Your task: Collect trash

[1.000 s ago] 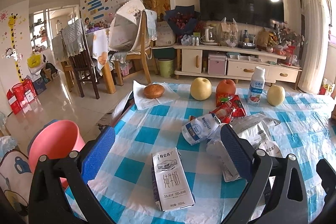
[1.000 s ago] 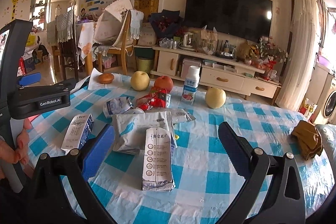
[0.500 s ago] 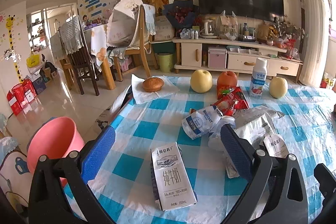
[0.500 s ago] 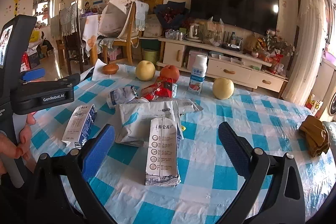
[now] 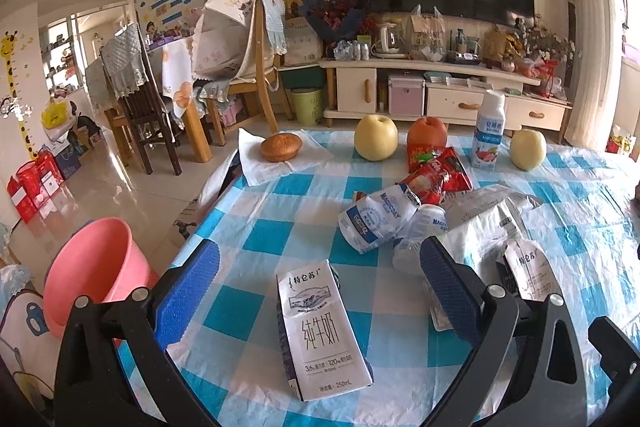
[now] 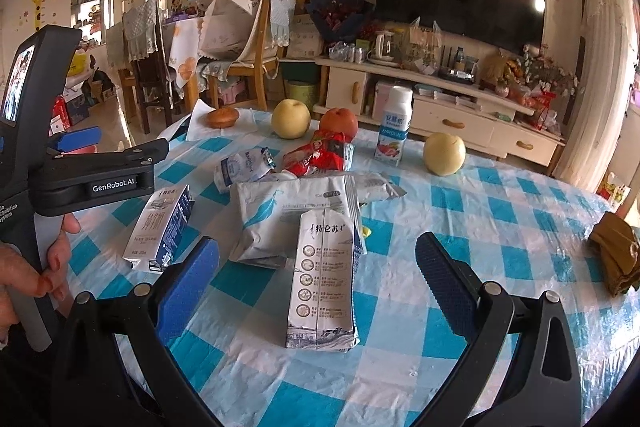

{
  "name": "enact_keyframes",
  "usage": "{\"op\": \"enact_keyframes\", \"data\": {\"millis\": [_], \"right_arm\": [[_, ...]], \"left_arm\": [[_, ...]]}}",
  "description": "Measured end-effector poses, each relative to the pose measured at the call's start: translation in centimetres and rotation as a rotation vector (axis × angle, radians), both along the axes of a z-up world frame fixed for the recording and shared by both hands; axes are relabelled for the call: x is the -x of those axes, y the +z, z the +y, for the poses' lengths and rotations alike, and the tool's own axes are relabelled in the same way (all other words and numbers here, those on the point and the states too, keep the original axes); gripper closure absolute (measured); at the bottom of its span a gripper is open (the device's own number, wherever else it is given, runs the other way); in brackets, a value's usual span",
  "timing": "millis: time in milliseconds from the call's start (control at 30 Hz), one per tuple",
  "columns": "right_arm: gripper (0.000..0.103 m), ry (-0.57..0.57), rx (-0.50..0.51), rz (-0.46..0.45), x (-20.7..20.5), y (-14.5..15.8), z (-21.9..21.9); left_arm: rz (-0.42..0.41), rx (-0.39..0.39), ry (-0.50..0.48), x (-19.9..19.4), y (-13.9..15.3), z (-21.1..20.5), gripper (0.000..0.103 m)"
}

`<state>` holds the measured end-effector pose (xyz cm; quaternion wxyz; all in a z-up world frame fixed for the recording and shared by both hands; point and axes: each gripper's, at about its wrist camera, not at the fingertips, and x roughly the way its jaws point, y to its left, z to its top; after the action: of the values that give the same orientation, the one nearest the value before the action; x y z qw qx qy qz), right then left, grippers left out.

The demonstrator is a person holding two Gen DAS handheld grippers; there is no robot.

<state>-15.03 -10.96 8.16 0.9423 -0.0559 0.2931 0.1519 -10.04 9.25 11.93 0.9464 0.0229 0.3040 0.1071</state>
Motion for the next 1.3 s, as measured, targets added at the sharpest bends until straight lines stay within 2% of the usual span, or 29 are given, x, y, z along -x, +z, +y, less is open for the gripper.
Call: {"op": "enact_keyframes", "data": {"millis": [333, 567, 700, 833, 867, 900, 933, 1000, 1233, 1267, 1300], "right_arm": [[0.004, 0.002, -0.039, 0.094, -2.0, -1.8, -1.3], [0.004, -0.001, -0.068, 0.179, -4.2, -3.5, -2.2], [0.004, -0.002, -0.123, 0.249, -5.3, -4.6, -2.4], [0.006, 0.013, -0.133, 0.266, -5.6, -5.0, -2.2], [0.009, 0.017, -0.133, 0.267, -5.6, -5.0, -2.1], [0.015, 0.022, -0.133, 0.275, -5.8, -5.1, -1.9], [0.021, 0.027, -0.136, 0.287, -6.0, -5.3, -1.8], [0.021, 0.031, -0.142, 0.311, -6.3, -5.8, -1.6], [0.021, 0.051, -0.117, 0.320, -6.8, -6.2, -0.7], [0.021, 0.043, -0.118, 0.329, -6.9, -6.4, -0.8], [0.021, 0.040, -0.120, 0.336, -7.1, -6.6, -0.8]], "left_arm": [[0.063, 0.000, -0.042, -1.0, -1.0, 0.0, 0.004], [0.154, 0.115, -0.139, -2.7, -2.1, 1.7, 0.004], [0.180, 0.119, -0.148, -3.4, -2.5, 2.6, 0.004], [0.287, 0.180, -0.104, -3.7, -3.6, 4.3, 0.004], [0.314, 0.201, -0.090, -3.7, -4.0, 4.6, 0.004], [0.336, 0.209, -0.075, -3.7, -4.4, 4.7, 0.004], [0.353, 0.209, -0.053, -3.7, -4.9, 4.8, 0.004], [0.371, 0.193, -0.013, -3.6, -5.6, 4.5, 0.004], [0.399, 0.129, 0.020, -4.3, -7.2, 3.5, 0.006], [0.404, 0.143, 0.028, -4.4, -7.4, 3.8, 0.008], [0.410, 0.165, 0.034, -4.6, -7.7, 4.1, 0.019]]}}
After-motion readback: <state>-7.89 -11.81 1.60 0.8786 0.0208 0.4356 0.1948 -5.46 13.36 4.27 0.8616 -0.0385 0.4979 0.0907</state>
